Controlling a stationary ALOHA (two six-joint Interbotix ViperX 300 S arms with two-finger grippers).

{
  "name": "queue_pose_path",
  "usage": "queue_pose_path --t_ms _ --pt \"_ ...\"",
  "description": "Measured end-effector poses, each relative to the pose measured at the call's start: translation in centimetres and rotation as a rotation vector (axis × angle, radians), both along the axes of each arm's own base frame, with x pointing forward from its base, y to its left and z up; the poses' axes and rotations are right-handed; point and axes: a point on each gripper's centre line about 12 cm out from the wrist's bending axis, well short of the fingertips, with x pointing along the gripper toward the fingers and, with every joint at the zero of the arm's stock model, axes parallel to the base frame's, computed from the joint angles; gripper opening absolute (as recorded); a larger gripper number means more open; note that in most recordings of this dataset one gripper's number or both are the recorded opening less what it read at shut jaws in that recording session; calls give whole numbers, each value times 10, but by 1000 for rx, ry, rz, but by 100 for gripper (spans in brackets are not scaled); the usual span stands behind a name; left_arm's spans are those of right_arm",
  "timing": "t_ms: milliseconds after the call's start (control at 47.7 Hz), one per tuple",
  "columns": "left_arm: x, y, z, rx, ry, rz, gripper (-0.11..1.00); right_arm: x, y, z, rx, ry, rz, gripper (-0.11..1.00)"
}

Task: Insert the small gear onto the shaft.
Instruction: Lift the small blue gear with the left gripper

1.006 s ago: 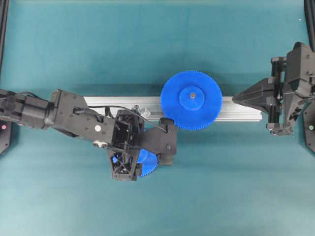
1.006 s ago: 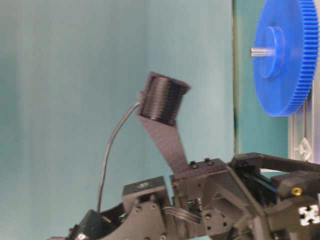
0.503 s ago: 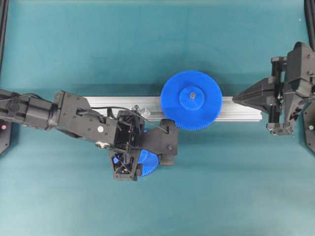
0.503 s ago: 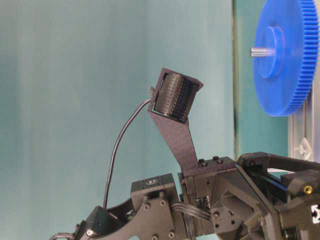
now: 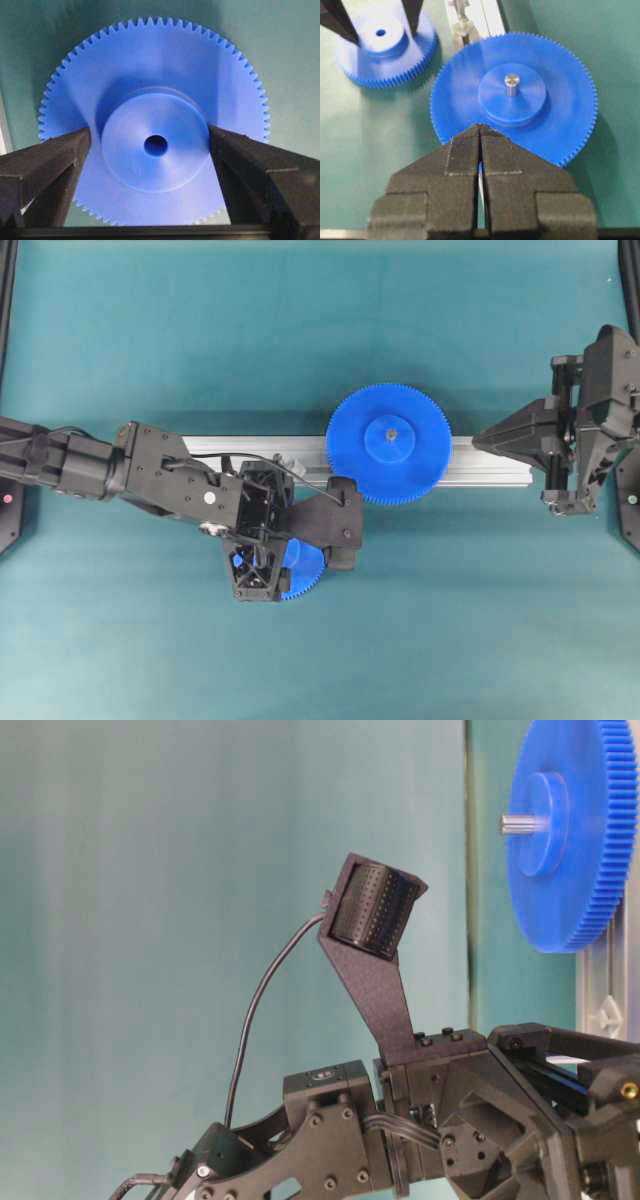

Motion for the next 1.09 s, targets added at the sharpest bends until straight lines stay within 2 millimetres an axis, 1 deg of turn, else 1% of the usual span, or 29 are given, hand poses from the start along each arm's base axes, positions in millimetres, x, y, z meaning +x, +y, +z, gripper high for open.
queue_pose_path --t_ms 566,776,1090 --pt "-4 -1 -4 -7 -32 1 94 0 0 1 3 -2 0 0" --pt "-9 -1 -7 -6 -19 1 94 0 0 0 1 0 1 0" --pt "-8 0 -7 -5 -21 0 94 0 0 0 1 0 1 0"
